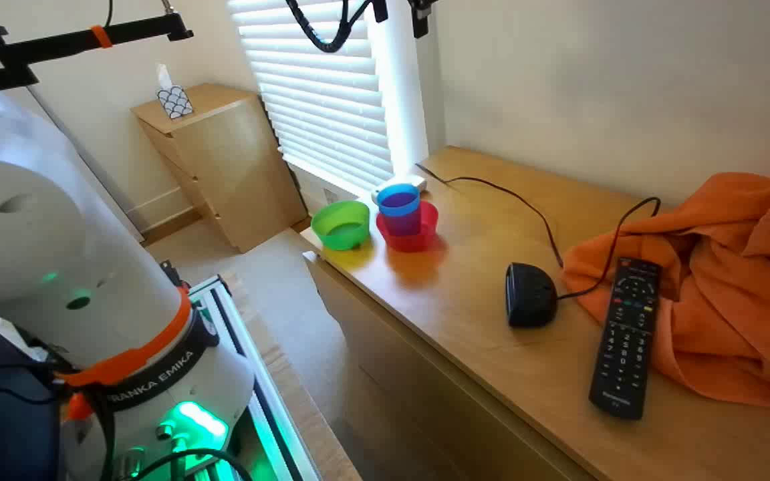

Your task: Pick the green bowl and take the red thing out of the it then place the bowl back down

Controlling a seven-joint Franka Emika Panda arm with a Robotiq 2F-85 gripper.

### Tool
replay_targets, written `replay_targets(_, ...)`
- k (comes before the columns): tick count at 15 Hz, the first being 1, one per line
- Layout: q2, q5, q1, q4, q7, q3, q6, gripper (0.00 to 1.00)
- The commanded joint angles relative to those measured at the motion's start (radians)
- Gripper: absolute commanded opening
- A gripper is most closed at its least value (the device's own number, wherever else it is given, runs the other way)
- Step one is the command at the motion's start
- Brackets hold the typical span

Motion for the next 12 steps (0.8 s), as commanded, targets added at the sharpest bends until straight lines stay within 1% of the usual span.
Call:
replay_targets(1, 0.0, 0.004, -0.01, 0.002, -0.003, 0.009, -0.004, 1.0)
replay_targets(3, 0.0, 0.004, -0.01, 0.002, -0.003, 0.009, -0.004, 1.0)
replay_targets(5, -0.055, -0.097, 0.005, -0.05, -0.02, 0.066, 0.008, 1.0)
replay_targets(7, -0.086, -0.085, 0.054, -0.108, -0.054, 0.107, 0.031, 1.0)
replay_targets(10, -0.077, -0.065, 0.141, -0.177, -0.086, 0.184, 0.095, 1.0)
replay_targets(12, -0.064, -0.069, 0.194, -0.23, -0.128, 0.214, 0.155, 1.0)
